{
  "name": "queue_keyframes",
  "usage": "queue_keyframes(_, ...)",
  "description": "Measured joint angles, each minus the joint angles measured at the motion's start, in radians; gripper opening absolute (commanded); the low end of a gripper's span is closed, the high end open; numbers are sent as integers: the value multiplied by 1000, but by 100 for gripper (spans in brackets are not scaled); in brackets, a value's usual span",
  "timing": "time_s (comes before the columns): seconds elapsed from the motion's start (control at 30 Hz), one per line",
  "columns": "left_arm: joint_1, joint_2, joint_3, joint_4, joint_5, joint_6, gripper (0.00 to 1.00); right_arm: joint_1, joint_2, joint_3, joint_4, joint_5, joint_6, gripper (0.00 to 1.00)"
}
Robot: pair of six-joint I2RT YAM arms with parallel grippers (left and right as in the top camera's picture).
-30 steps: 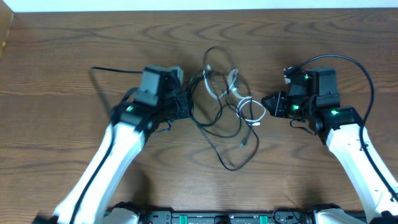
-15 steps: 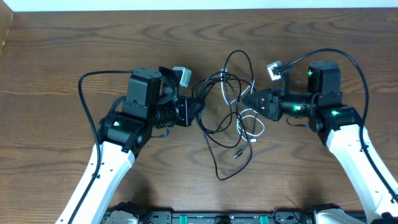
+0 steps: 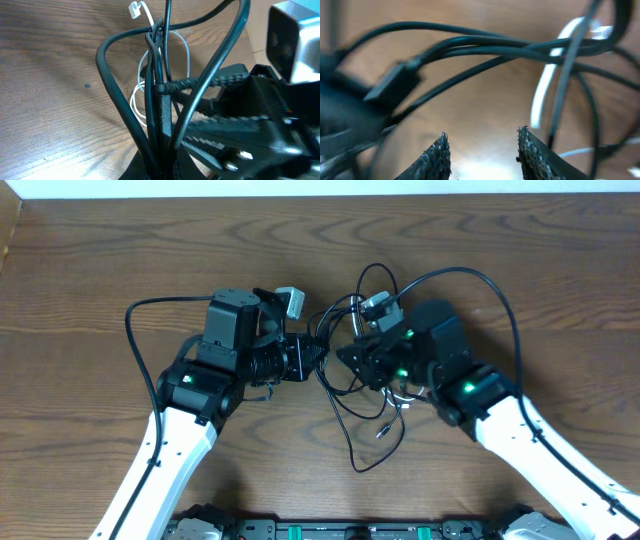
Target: Untangle cables
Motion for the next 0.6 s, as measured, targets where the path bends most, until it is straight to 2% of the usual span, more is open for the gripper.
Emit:
queue_keyframes(0.27,0,0,0,0,0,-1,8,16,21,0,-3,206,5,44)
queue_keyframes(0.37,0,0,0,0,0,-1,7,17,21,0,-4,233,9,50)
queue_keyframes(0.6,0,0,0,0,0,-1,7,18,46,2,61,248,14,49)
